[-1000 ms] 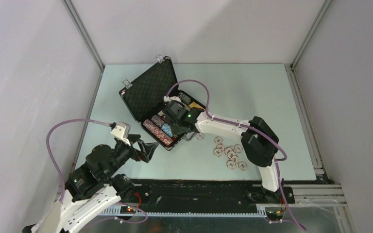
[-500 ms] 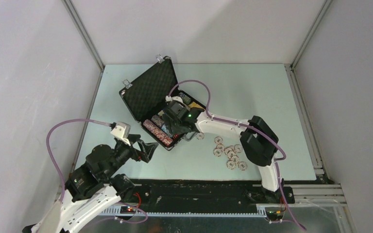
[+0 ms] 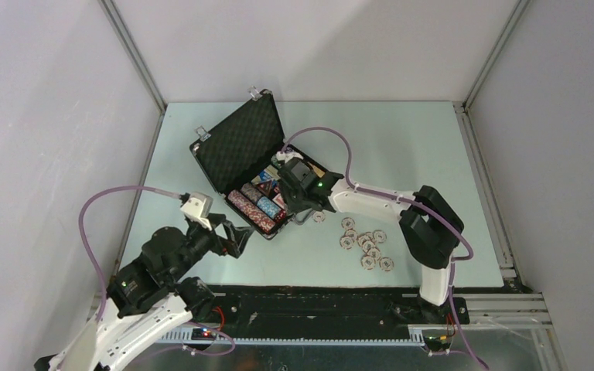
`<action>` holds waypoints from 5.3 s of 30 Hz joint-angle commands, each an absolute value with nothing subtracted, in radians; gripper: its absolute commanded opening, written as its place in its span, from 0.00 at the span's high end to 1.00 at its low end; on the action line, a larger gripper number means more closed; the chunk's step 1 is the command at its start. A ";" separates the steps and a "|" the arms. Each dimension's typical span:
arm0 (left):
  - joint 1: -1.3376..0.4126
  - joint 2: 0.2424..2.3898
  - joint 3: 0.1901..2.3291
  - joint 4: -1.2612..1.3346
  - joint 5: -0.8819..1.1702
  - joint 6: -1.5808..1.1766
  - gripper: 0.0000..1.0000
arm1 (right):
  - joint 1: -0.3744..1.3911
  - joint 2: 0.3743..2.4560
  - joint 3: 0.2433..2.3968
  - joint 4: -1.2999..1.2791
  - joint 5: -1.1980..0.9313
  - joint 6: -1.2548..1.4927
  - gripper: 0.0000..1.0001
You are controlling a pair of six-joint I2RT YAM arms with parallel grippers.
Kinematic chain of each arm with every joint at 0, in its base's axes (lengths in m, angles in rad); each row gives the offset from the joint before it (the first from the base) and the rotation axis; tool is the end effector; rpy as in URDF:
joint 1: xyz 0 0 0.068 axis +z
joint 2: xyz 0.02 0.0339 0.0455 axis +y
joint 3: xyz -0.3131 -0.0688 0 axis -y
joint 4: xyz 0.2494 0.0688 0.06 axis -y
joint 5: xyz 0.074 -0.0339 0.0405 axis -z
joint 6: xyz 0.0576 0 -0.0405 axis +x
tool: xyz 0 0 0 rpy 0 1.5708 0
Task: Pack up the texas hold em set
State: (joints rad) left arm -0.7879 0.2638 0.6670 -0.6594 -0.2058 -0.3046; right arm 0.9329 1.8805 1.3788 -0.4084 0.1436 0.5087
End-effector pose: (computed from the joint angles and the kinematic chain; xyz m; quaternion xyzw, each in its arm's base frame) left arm 0.0434 -0.0269 0.3151 0.1275 0.7796 -0.2462 0.5615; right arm 0.2706 0.3512 0.2409 -0.1759 0.9272 0.1625 0.2879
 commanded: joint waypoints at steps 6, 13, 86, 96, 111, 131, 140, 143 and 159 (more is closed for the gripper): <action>-0.787 0.336 0.686 -0.643 -0.292 -0.323 0.02 | 0.902 1.925 1.490 -0.407 0.091 0.359 0.58; -0.740 0.554 0.803 -0.758 -0.467 -0.484 0.02 | 0.781 1.947 1.510 -0.394 -0.057 0.434 0.58; -0.254 0.550 0.716 -0.562 -0.094 -0.400 0.02 | 0.808 2.012 1.405 -0.603 0.169 0.265 0.39; -0.255 0.550 0.714 -0.560 -0.070 -0.394 0.02 | 0.771 2.065 1.384 -0.640 -0.011 0.257 0.46; -0.255 0.555 0.712 -0.558 -0.045 -0.391 0.02 | 0.787 2.123 1.390 -0.737 0.062 0.288 0.46; -0.255 0.561 0.710 -0.557 -0.031 -0.392 0.02 | 0.749 1.943 1.391 -0.807 0.054 0.323 0.67; -0.255 0.560 0.707 -0.556 -0.031 -0.392 0.02 | 0.705 1.826 1.457 -0.749 0.013 0.305 0.67; -0.255 0.562 0.705 -0.554 -0.027 -0.395 0.02 | 0.702 1.850 1.506 -0.730 -0.013 0.304 0.67; -0.255 0.638 0.710 -0.540 0.055 -0.409 0.02 | 0.621 1.737 1.491 -0.727 0.076 0.408 0.17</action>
